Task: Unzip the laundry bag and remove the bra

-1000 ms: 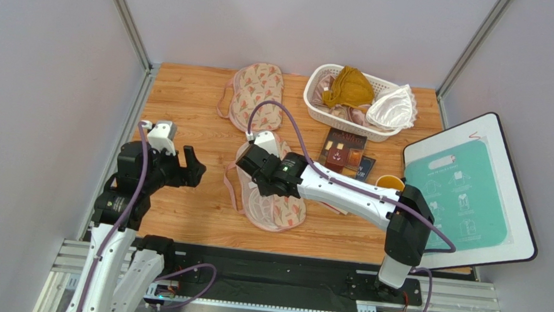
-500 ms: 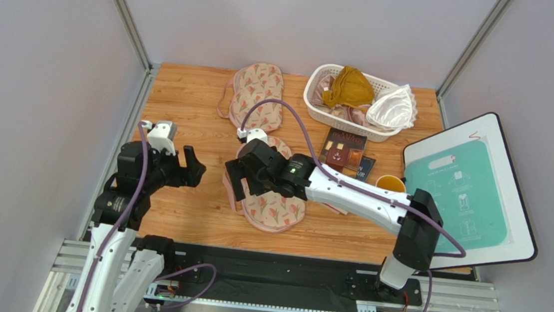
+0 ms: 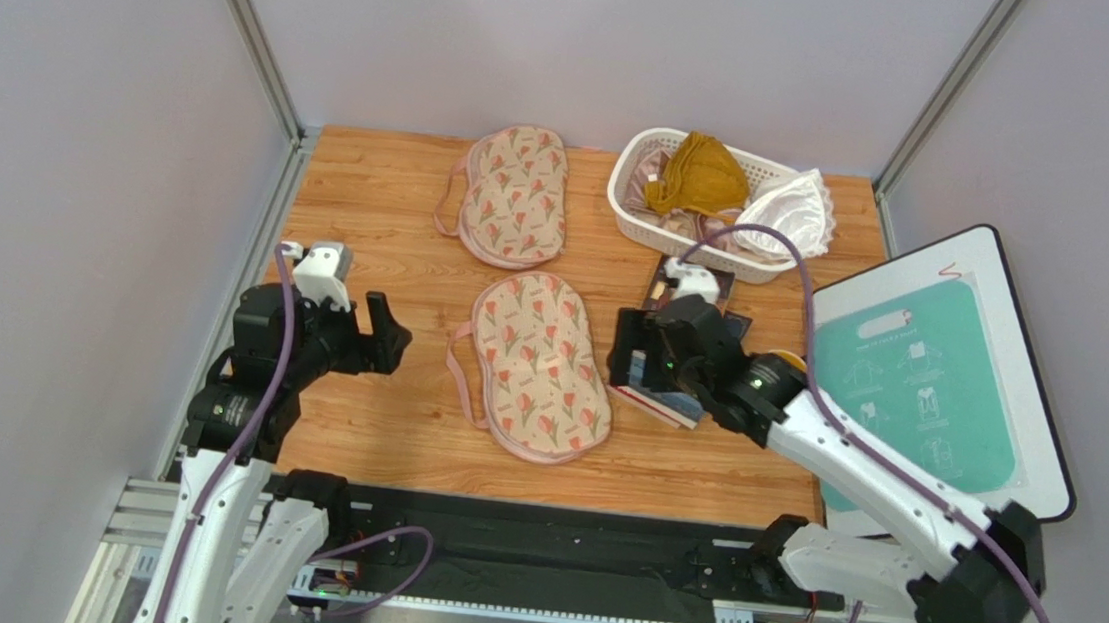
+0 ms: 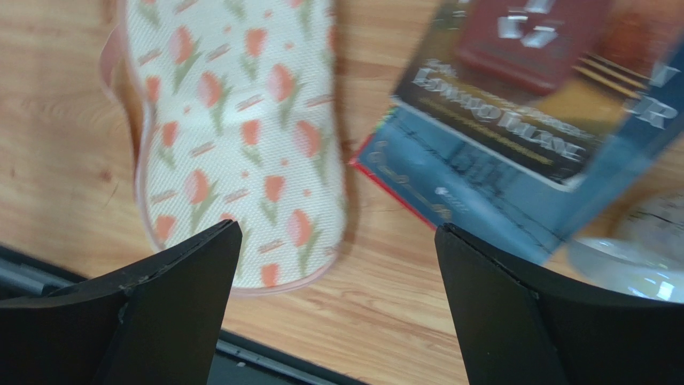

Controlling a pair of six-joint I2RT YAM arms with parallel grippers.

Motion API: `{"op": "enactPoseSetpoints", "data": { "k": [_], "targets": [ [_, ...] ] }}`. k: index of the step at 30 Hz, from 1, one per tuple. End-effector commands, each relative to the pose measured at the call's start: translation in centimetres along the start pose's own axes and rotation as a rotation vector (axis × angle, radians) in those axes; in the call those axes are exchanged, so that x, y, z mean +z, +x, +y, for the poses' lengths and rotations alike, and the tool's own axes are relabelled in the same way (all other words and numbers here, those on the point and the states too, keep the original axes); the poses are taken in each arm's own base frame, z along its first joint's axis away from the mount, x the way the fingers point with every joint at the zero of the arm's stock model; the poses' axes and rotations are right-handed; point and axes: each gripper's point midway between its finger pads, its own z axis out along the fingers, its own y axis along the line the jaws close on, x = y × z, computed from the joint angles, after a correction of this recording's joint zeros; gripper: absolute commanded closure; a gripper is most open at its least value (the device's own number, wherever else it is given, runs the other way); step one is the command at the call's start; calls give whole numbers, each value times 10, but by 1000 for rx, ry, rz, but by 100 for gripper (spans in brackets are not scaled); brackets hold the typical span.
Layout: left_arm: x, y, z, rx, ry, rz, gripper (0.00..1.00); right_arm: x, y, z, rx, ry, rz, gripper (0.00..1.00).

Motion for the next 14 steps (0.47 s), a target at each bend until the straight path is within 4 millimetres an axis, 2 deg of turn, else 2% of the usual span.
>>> {"op": "enactPoseSetpoints", "data": {
  "k": [1, 2, 3, 4, 6, 9, 14],
  "targets": [
    [-2, -8, -3, 29, 13, -37, 11, -30, -19, -55, 176, 103, -206, 1],
    [-3, -8, -3, 28, 12, -40, 11, -37, -21, -66, 202, 123, -238, 0],
    [-4, -9, -3, 27, 11, -43, 11, -52, -25, -71, 231, 107, -298, 0],
    [-4, -10, -3, 31, 15, -48, 11, -55, -20, -80, 243, 129, -314, 0],
    [-7, -12, -4, 35, 13, -67, 11, -69, -21, -86, 275, 112, -362, 0],
    [-11, -15, -4, 46, 15, -100, 11, -75, -17, -93, 282, 131, -370, 0],
    [-16, -17, -2, 40, -3, -125, 10, -71, -14, -99, 269, 175, -349, 0]
  ]
}}
